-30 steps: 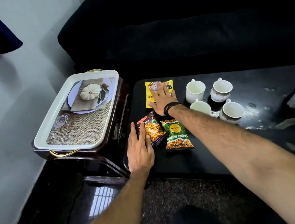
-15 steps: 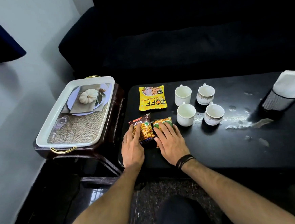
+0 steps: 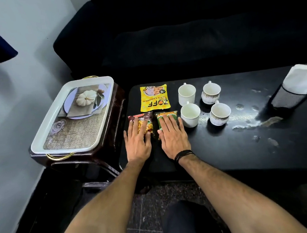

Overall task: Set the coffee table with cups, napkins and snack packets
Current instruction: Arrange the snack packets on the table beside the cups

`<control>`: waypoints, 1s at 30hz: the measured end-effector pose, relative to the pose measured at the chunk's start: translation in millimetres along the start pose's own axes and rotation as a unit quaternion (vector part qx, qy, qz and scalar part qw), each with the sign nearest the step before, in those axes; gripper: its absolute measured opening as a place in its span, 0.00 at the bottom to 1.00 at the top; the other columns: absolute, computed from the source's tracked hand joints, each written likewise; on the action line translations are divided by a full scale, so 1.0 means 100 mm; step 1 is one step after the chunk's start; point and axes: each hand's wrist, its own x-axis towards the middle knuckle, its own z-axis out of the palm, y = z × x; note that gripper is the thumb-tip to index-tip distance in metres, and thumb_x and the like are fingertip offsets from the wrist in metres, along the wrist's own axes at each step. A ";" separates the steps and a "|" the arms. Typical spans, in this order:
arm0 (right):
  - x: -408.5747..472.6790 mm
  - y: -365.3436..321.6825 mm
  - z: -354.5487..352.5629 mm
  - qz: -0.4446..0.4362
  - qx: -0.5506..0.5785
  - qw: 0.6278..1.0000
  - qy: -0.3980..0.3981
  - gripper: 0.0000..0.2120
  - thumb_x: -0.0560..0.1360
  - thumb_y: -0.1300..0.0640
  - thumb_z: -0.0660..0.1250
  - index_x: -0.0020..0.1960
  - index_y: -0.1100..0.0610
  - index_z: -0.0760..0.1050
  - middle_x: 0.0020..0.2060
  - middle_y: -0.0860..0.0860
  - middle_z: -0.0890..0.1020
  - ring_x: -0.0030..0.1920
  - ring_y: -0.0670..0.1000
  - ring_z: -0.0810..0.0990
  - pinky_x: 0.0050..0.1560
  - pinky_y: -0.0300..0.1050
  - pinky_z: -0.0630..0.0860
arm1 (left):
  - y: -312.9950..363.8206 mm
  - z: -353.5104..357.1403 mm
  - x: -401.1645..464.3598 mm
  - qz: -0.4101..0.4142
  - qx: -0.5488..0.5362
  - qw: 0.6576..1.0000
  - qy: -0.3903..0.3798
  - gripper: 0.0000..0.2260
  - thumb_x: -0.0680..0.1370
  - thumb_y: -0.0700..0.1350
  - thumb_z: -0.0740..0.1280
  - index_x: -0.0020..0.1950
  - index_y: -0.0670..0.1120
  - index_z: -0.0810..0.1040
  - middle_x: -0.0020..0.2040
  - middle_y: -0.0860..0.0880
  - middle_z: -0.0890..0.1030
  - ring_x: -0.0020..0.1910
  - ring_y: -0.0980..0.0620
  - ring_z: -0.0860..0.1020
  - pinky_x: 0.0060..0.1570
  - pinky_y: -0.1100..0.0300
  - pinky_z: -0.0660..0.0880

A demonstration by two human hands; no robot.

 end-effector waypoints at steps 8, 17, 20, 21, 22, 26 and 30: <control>0.03 0.01 0.06 0.009 0.004 1.000 0.005 0.26 0.82 0.48 0.46 0.76 0.57 0.61 0.76 0.55 0.64 0.77 0.56 0.60 0.76 0.59 0.55 | 0.01 0.01 -0.04 0.016 0.004 1.000 0.020 0.25 0.81 0.46 0.58 0.78 0.52 0.59 0.80 0.49 0.56 0.79 0.50 0.50 0.77 0.46 0.45; -0.02 0.06 -0.04 -0.021 0.019 0.997 0.068 0.24 0.82 0.49 0.50 0.76 0.56 0.62 0.76 0.53 0.63 0.77 0.55 0.59 0.75 0.60 0.56 | 0.04 0.01 -0.04 0.033 0.011 0.999 0.035 0.27 0.81 0.58 0.47 0.79 0.51 0.54 0.80 0.48 0.53 0.79 0.52 0.46 0.77 0.46 0.42; 0.03 0.26 -0.16 -0.009 0.011 0.992 0.129 0.22 0.82 0.50 0.52 0.75 0.52 0.63 0.75 0.53 0.64 0.76 0.56 0.59 0.76 0.60 0.54 | 0.03 0.01 -0.04 0.053 0.040 0.997 0.028 0.30 0.80 0.63 0.46 0.80 0.51 0.53 0.80 0.48 0.51 0.79 0.52 0.45 0.77 0.47 0.41; 0.05 0.36 -0.20 0.011 0.006 0.990 0.138 0.22 0.82 0.49 0.52 0.75 0.51 0.62 0.75 0.54 0.63 0.75 0.56 0.59 0.76 0.59 0.54 | 0.03 0.02 -0.03 0.057 0.050 0.997 0.022 0.30 0.80 0.64 0.47 0.80 0.51 0.53 0.80 0.48 0.51 0.79 0.51 0.45 0.77 0.46 0.41; 0.04 0.45 -0.22 0.029 0.002 0.990 0.141 0.22 0.82 0.49 0.52 0.75 0.51 0.62 0.75 0.54 0.63 0.75 0.57 0.59 0.76 0.59 0.54 | 0.03 0.02 -0.03 0.059 0.060 0.996 0.016 0.31 0.80 0.64 0.47 0.80 0.52 0.52 0.80 0.48 0.51 0.79 0.51 0.45 0.77 0.46 0.42; -0.18 0.72 -0.17 0.039 -0.003 0.995 0.094 0.27 0.81 0.47 0.54 0.78 0.50 0.56 0.78 0.53 0.57 0.79 0.56 0.53 0.75 0.61 0.53 | 0.03 0.04 -0.02 0.057 0.079 0.995 0.002 0.31 0.80 0.65 0.49 0.80 0.52 0.53 0.80 0.47 0.51 0.79 0.50 0.46 0.77 0.45 0.43; -0.28 0.77 -0.10 0.031 -0.009 0.996 0.082 0.30 0.81 0.47 0.54 0.80 0.50 0.50 0.80 0.52 0.51 0.79 0.55 0.48 0.76 0.62 0.51 | 0.02 0.04 -0.03 0.057 0.074 0.996 0.008 0.31 0.80 0.65 0.49 0.80 0.52 0.52 0.81 0.48 0.50 0.79 0.50 0.45 0.77 0.46 0.43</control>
